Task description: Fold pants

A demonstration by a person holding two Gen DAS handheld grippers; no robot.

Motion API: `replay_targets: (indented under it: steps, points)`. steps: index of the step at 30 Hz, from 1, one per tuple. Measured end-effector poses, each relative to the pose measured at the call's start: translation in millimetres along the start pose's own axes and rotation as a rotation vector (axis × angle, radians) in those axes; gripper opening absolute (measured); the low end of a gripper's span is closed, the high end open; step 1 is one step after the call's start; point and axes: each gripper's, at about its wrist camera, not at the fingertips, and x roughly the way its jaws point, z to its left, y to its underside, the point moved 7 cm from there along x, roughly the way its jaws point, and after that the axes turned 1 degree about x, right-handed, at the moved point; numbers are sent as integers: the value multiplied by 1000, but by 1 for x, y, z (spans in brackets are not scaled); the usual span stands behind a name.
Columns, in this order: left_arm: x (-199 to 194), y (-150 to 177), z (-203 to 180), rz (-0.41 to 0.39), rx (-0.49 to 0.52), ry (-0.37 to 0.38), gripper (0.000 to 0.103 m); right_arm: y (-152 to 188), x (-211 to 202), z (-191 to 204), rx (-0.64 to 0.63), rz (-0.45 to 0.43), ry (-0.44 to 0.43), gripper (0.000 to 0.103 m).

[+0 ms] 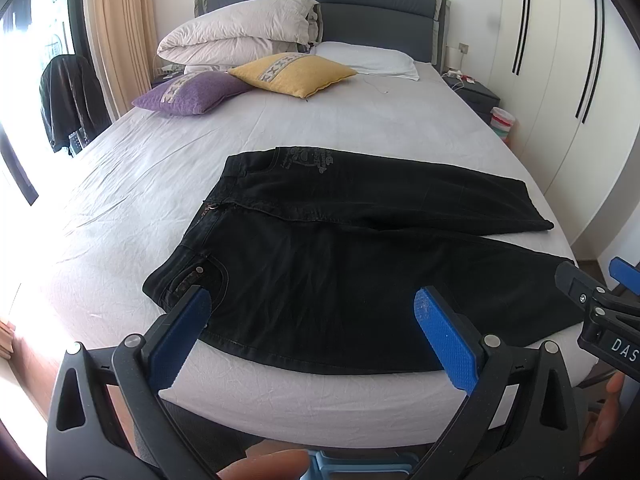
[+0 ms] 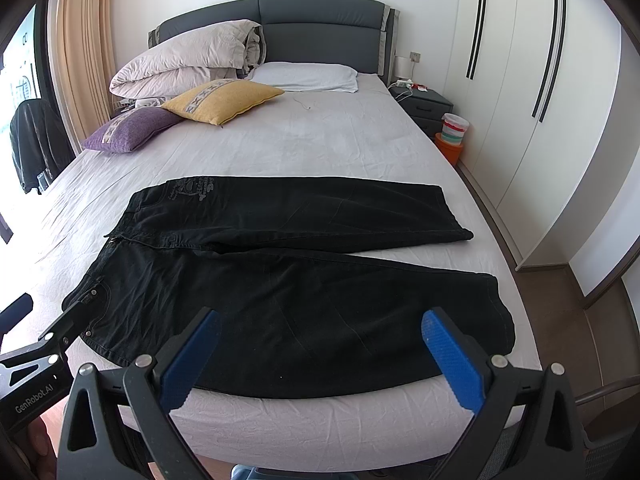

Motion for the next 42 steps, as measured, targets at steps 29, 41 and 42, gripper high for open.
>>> replay_targets:
  steps: [29, 41, 42]
  points:
    - [4, 3, -1, 7, 1, -1, 103, 2, 5, 6, 1, 2, -6, 103]
    - [17, 6, 2, 18, 19, 7, 103, 11, 11, 16, 3, 19, -21, 103]
    - [18, 6, 2, 15, 24, 4, 103, 10, 14, 13, 2, 22, -25, 103]
